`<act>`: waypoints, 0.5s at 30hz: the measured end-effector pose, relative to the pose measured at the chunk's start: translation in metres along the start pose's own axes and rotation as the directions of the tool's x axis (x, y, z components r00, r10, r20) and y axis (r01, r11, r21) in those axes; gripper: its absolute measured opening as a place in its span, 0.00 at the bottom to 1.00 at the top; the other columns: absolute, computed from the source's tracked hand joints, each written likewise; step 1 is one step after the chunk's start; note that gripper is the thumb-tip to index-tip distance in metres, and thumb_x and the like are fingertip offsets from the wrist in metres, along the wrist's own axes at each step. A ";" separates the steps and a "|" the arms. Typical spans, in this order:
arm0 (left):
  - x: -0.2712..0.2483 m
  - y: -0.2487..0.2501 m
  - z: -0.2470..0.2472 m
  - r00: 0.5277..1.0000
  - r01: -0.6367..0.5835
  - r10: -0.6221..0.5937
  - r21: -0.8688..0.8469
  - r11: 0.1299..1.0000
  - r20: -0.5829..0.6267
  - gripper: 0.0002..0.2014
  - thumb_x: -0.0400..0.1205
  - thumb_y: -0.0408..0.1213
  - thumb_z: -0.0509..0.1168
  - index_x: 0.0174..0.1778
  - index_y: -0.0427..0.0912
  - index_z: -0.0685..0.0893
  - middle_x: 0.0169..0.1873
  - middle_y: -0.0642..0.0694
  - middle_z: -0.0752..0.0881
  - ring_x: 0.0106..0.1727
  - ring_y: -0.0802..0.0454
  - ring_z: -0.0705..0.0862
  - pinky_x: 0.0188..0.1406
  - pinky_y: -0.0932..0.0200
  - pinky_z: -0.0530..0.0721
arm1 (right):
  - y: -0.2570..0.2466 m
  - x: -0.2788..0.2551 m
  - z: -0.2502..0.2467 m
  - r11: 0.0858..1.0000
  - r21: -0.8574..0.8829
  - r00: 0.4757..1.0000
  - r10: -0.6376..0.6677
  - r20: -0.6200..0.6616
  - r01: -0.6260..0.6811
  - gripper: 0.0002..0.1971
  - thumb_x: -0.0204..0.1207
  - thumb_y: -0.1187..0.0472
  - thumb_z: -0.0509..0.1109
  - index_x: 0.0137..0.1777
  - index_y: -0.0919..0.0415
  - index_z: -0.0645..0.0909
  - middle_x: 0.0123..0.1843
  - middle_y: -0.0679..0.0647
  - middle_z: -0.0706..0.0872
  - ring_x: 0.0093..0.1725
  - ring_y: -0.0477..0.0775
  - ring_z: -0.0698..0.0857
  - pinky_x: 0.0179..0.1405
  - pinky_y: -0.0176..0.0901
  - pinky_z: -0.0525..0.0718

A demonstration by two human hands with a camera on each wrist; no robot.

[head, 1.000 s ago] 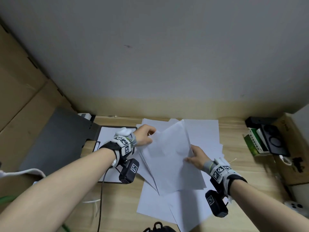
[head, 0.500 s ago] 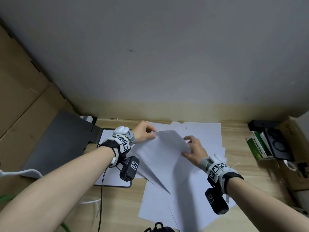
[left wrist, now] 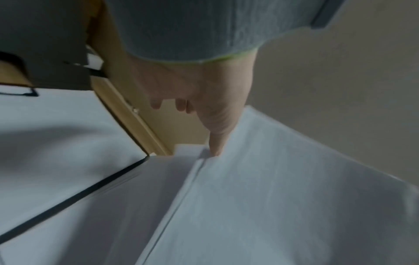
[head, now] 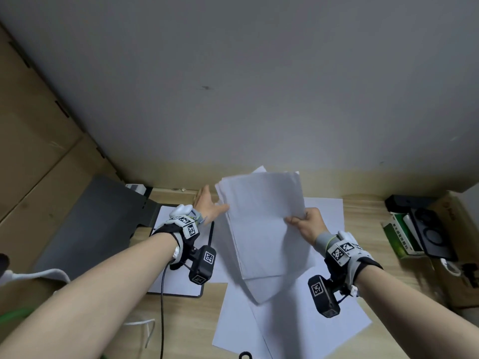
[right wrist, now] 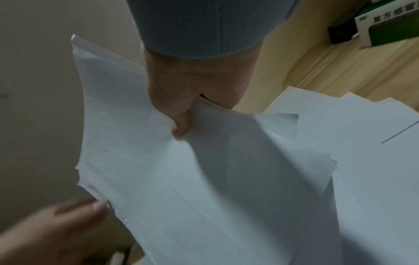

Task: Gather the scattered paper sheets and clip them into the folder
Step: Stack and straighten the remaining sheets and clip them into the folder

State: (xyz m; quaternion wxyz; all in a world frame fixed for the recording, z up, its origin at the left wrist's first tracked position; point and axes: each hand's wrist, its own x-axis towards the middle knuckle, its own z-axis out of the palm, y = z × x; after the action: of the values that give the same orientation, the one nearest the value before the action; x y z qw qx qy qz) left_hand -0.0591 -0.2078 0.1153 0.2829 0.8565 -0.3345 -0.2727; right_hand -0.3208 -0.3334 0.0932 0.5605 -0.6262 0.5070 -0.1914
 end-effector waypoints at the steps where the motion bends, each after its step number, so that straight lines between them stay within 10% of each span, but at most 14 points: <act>1: -0.001 -0.002 -0.001 0.998 0.060 -0.059 -0.041 0.997 0.014 0.53 0.72 0.51 0.77 0.84 0.34 0.52 0.82 0.37 0.62 0.82 0.39 0.63 0.79 0.42 0.67 | -0.007 0.002 -0.004 0.999 0.051 1.000 -0.008 -0.028 0.010 0.09 0.73 0.72 0.76 0.34 0.65 0.82 0.31 0.55 0.82 0.28 0.50 0.78 0.24 0.37 0.78; 5: -0.007 -0.008 0.005 0.958 0.259 -0.222 -0.213 0.942 0.182 0.62 0.69 0.63 0.75 0.85 0.35 0.44 0.85 0.38 0.54 0.84 0.40 0.58 0.81 0.44 0.64 | -0.023 0.005 -0.015 0.981 0.195 0.994 0.016 -0.104 0.005 0.05 0.72 0.71 0.78 0.37 0.65 0.86 0.26 0.49 0.87 0.26 0.49 0.82 0.24 0.37 0.81; 10: -0.020 -0.005 0.032 0.880 0.352 -0.225 -0.255 0.901 0.419 0.66 0.59 0.79 0.67 0.84 0.37 0.56 0.78 0.42 0.70 0.71 0.47 0.76 0.66 0.45 0.80 | -0.015 -0.008 -0.021 0.940 0.340 0.983 0.089 -0.160 -0.029 0.06 0.73 0.74 0.76 0.42 0.64 0.84 0.39 0.57 0.88 0.35 0.53 0.86 0.28 0.33 0.86; 15: -0.047 -0.028 0.105 0.809 0.415 -0.290 -0.148 0.898 0.511 0.53 0.74 0.64 0.69 0.84 0.33 0.55 0.80 0.37 0.68 0.77 0.40 0.72 0.72 0.47 0.75 | 0.069 -0.030 -0.021 0.944 0.240 0.933 0.280 -0.227 -0.225 0.06 0.73 0.73 0.76 0.43 0.63 0.82 0.40 0.58 0.87 0.37 0.56 0.84 0.37 0.43 0.85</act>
State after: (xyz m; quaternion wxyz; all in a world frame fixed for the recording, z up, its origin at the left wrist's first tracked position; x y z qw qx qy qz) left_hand -0.1456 -0.1883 0.0377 0.2423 0.7668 -0.1903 -0.5631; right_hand -0.3793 -0.3086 0.0480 0.5729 -0.4624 0.6290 -0.2497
